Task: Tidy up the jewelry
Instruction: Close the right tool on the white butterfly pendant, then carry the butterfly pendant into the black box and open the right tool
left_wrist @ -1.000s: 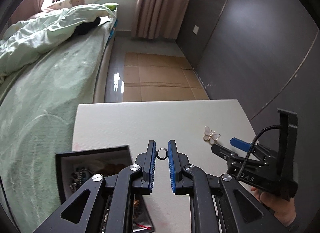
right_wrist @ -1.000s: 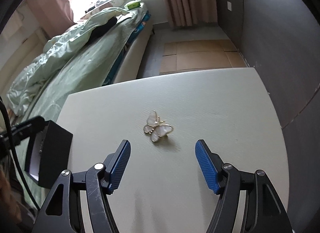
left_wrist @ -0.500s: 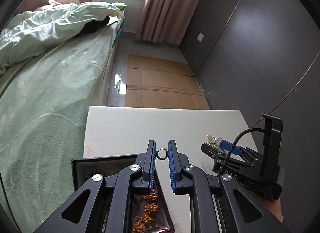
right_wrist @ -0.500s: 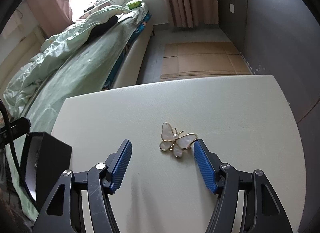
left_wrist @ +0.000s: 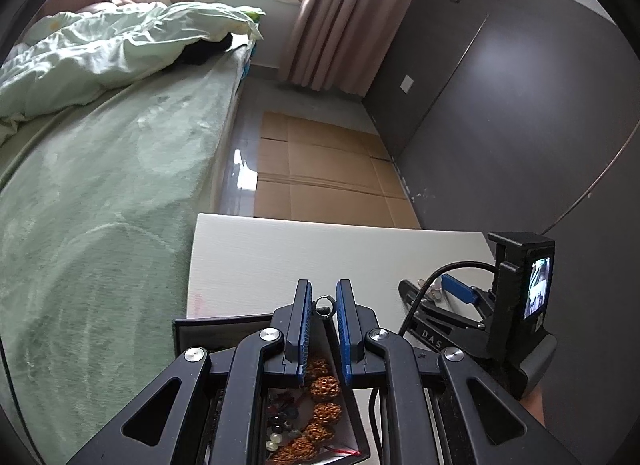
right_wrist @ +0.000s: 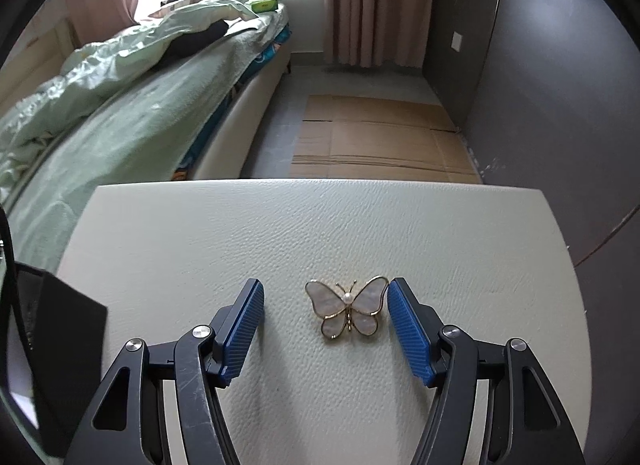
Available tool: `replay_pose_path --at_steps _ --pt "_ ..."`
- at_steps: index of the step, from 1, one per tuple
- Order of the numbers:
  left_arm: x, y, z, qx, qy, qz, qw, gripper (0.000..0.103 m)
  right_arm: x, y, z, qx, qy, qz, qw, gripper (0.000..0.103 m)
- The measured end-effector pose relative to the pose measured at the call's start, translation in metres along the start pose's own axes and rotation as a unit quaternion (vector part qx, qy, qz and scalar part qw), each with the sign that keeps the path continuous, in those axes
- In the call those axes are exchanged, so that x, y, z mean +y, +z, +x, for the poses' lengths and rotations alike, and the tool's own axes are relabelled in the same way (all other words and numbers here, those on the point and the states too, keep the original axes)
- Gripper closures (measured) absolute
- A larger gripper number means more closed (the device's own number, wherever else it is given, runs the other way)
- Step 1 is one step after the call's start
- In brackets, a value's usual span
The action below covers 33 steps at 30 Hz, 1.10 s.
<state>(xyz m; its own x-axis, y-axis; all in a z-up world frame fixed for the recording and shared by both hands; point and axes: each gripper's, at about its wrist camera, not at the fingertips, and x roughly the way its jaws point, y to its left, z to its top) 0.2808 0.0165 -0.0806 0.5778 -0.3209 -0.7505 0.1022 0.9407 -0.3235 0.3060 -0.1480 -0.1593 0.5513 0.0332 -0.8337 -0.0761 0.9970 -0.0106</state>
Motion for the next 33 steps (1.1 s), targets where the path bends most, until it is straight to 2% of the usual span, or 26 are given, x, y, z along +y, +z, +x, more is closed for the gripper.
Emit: replay_pose_path --at_steps 2,5,9,12,17,21,23,25,27,33 --pt "0.001 0.001 -0.002 0.001 0.001 0.000 1.0000 0.090 0.000 0.001 0.000 -0.003 -0.007 0.001 1.000 0.042" --pt "0.003 0.002 -0.009 0.003 0.006 0.002 1.0000 0.090 -0.004 0.002 -0.001 -0.007 -0.012 0.008 1.000 0.061" --pt "0.008 0.001 -0.011 0.012 0.010 -0.001 0.9999 0.090 -0.007 0.001 -0.003 0.003 -0.004 0.012 1.000 0.062" --pt "0.012 -0.001 -0.011 0.025 0.010 -0.006 0.9996 0.090 -0.011 0.003 -0.010 0.004 0.021 0.031 0.999 0.062" --pt "0.016 -0.005 -0.011 0.056 0.019 -0.014 0.9982 0.090 -0.013 0.008 -0.040 -0.018 0.063 0.052 0.996 0.062" --pt "0.019 -0.009 -0.011 0.081 0.028 -0.025 0.9960 0.089 -0.006 0.007 -0.064 -0.034 0.079 0.047 0.995 0.062" --pt "0.021 -0.010 -0.012 0.092 0.029 -0.033 0.9948 0.082 -0.002 0.006 -0.075 -0.040 0.086 0.042 0.995 0.062" --pt "0.023 -0.011 -0.017 0.091 0.034 -0.036 0.9947 0.053 0.002 0.006 -0.082 -0.042 0.098 0.043 0.993 0.062" --pt "0.023 -0.010 -0.026 0.076 0.036 -0.039 0.9956 0.044 0.006 0.004 -0.091 -0.044 0.113 0.042 0.992 0.062" --pt "0.029 -0.009 -0.051 0.054 0.046 -0.049 0.9963 0.044 0.024 -0.002 -0.112 -0.052 0.164 0.040 0.984 0.062"
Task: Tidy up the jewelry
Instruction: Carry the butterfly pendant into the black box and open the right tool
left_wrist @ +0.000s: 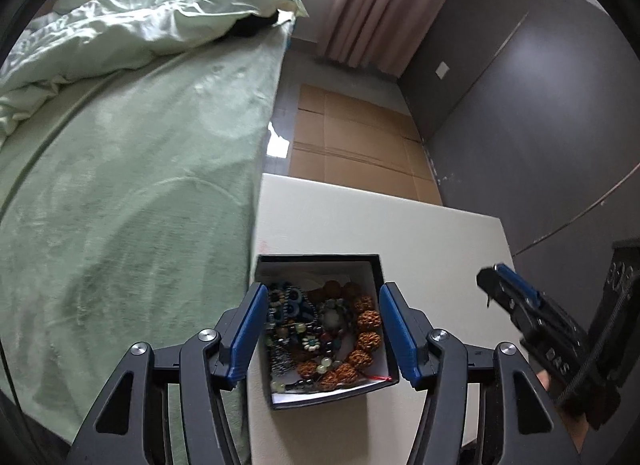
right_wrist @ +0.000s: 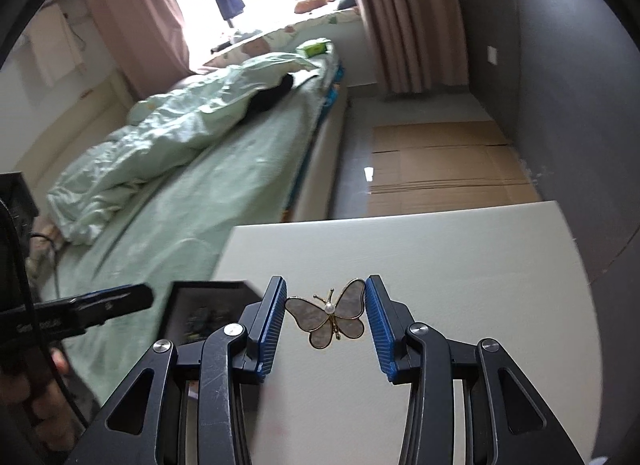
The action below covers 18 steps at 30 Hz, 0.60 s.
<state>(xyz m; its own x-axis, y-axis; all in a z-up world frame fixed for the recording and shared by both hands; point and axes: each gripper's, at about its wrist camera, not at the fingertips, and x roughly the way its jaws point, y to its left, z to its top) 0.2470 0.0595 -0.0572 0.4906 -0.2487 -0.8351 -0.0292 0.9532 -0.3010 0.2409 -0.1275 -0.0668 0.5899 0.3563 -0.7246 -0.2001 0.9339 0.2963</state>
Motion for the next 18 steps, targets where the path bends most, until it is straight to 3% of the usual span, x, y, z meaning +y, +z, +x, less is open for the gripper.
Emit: replay_pose_path --at_steps 9,18 --pt "0.022 -0.002 -0.019 -0.017 0.019 -0.012 0.9996 0.044 0.042 -0.011 0.002 0.011 0.075 -0.001 0.997 0.062" --pt "0.043 -0.002 -0.021 -0.021 0.028 -0.031 0.9989 0.044 0.066 -0.024 0.035 0.048 0.136 0.022 0.989 0.062"
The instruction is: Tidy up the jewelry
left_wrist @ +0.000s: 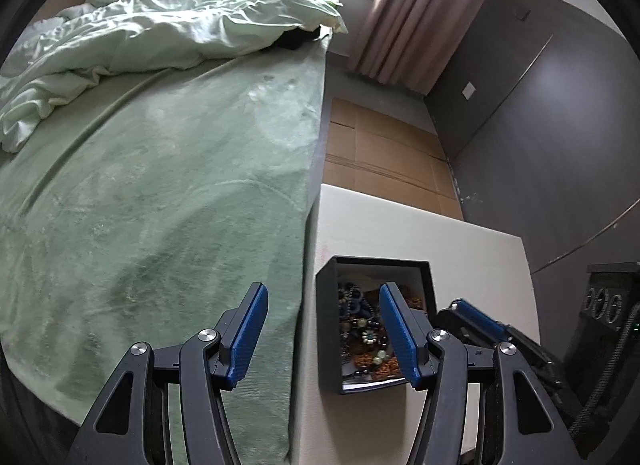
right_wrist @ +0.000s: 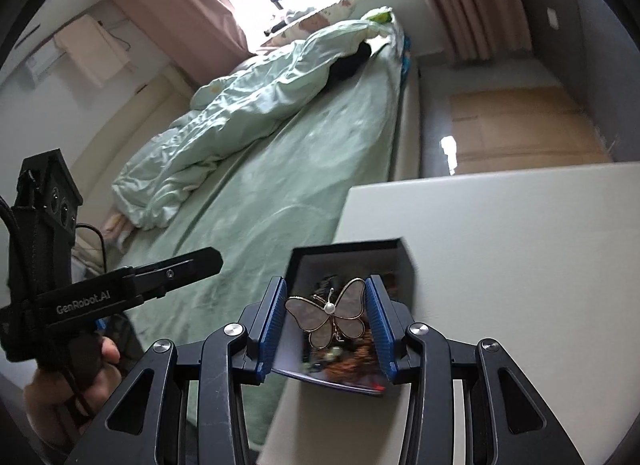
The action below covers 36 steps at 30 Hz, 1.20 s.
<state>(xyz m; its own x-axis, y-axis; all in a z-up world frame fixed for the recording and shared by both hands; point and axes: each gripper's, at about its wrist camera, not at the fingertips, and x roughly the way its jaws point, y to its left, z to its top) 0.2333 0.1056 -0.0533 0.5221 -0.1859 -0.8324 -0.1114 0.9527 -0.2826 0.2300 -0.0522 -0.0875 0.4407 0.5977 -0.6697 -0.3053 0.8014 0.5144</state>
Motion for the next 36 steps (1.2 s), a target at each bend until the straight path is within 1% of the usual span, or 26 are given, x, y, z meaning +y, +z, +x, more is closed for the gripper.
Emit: replay_pose_path --at_steps 5,9,11,12,13,20,21,22,23,25,26,27,28,29,31,34,36 --pt "0.006 0.002 0.001 0.000 0.001 -0.002 1.0000 0.044 0.001 -0.005 0.022 0.024 0.003 0.008 1.000 0.062" --pt "0.005 0.003 0.002 0.001 -0.001 -0.002 1.0000 0.044 0.000 -0.005 0.035 0.056 -0.009 0.008 0.998 0.061" --pt "0.004 0.003 0.001 0.001 -0.001 0.002 1.0000 0.044 -0.001 -0.006 0.035 0.067 -0.011 0.010 0.998 0.053" --pt "0.002 0.003 0.001 0.001 0.000 0.005 1.0000 0.044 -0.001 -0.006 0.033 0.065 -0.015 0.008 0.998 0.048" --pt "0.000 0.002 0.000 0.001 0.000 0.008 1.0000 0.044 -0.001 -0.006 0.030 0.062 -0.020 0.005 0.998 0.046" --pt "-0.012 -0.005 -0.009 -0.001 0.001 0.024 0.9997 0.044 -0.008 -0.005 -0.003 0.045 -0.052 0.004 0.998 0.045" --pt "-0.015 -0.006 -0.012 -0.002 0.001 0.027 0.9996 0.044 -0.009 -0.004 -0.008 0.042 -0.054 0.005 0.998 0.045" --pt "-0.018 -0.008 -0.015 -0.005 0.001 0.031 0.9995 0.043 -0.010 -0.005 -0.016 0.037 -0.057 0.007 0.998 0.042" --pt "-0.022 -0.011 -0.018 -0.007 0.001 0.036 0.9993 0.041 -0.011 -0.005 -0.021 0.032 -0.059 0.008 0.998 0.040" --pt "-0.031 -0.018 -0.026 -0.017 0.000 0.049 0.9987 0.027 -0.013 -0.006 -0.036 0.020 -0.063 0.011 0.998 0.031" --pt "-0.034 -0.020 -0.029 -0.021 0.000 0.053 0.9984 0.024 -0.014 -0.008 -0.045 0.014 -0.065 0.014 0.998 0.030" --pt "-0.039 -0.026 -0.034 -0.030 0.001 0.059 0.9978 0.018 -0.015 -0.009 -0.050 0.011 -0.066 0.017 0.998 0.026" --pt "-0.041 -0.029 -0.036 -0.033 0.003 0.061 0.9976 0.015 -0.016 -0.010 -0.056 0.008 -0.068 0.020 0.997 0.021" --pt "-0.042 -0.034 -0.039 -0.035 0.004 0.060 0.9976 0.015 -0.017 -0.013 -0.063 0.004 -0.068 0.025 0.997 0.018" --pt "-0.044 -0.045 -0.044 -0.040 -0.004 0.057 0.9976 0.013 -0.022 -0.020 -0.074 0.002 -0.064 0.038 0.997 0.002" --pt "-0.046 -0.060 -0.054 -0.048 -0.011 0.050 0.9975 0.011 -0.027 -0.029 -0.086 0.006 -0.083 0.054 0.995 0.001" --pt "-0.048 -0.069 -0.062 -0.061 -0.017 0.048 0.9969 0.009 -0.028 -0.037 -0.097 -0.001 -0.093 0.053 0.994 0.001"
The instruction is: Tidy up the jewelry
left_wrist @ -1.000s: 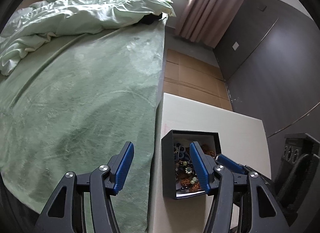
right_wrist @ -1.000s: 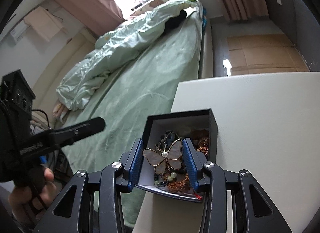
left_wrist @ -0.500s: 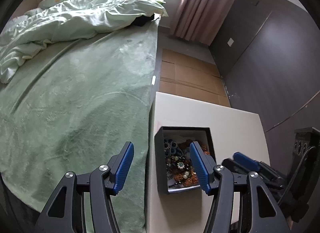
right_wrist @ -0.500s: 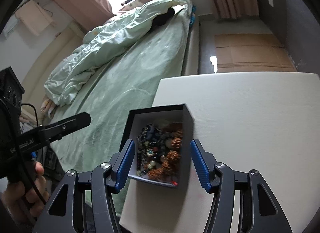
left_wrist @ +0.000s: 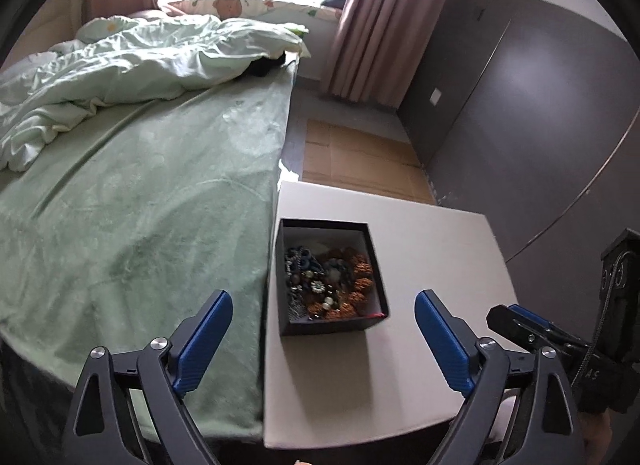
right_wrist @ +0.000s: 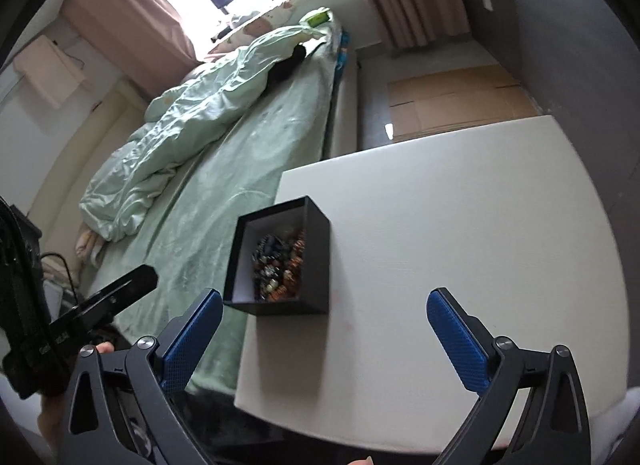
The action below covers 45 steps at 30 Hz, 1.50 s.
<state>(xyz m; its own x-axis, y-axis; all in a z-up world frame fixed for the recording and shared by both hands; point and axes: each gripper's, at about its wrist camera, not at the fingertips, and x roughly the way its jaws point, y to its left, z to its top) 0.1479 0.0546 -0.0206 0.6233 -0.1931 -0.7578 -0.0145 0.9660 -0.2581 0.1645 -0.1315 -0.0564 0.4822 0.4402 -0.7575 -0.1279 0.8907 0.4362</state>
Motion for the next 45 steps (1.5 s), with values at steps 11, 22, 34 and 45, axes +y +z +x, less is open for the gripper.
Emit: replay_pose_path --at_steps 11,22,34,45 --pt "-0.014 -0.029 -0.047 -0.078 0.004 -0.001 0.9970 0.000 -0.009 -0.035 -0.062 -0.069 -0.044 -0.028 0.996 0.000" --pt "-0.030 -0.063 -0.065 -0.093 0.012 0.053 0.9942 0.000 -0.005 -0.066 -0.101 -0.108 -0.069 -0.054 0.990 0.000" --pt "-0.050 -0.080 -0.107 -0.132 0.001 0.098 0.9863 0.000 0.020 -0.102 -0.149 -0.143 -0.081 -0.080 0.983 0.000" --pt "-0.051 -0.084 -0.120 -0.157 0.025 0.105 0.9818 0.000 0.012 -0.112 -0.164 -0.153 -0.116 -0.082 0.978 0.000"
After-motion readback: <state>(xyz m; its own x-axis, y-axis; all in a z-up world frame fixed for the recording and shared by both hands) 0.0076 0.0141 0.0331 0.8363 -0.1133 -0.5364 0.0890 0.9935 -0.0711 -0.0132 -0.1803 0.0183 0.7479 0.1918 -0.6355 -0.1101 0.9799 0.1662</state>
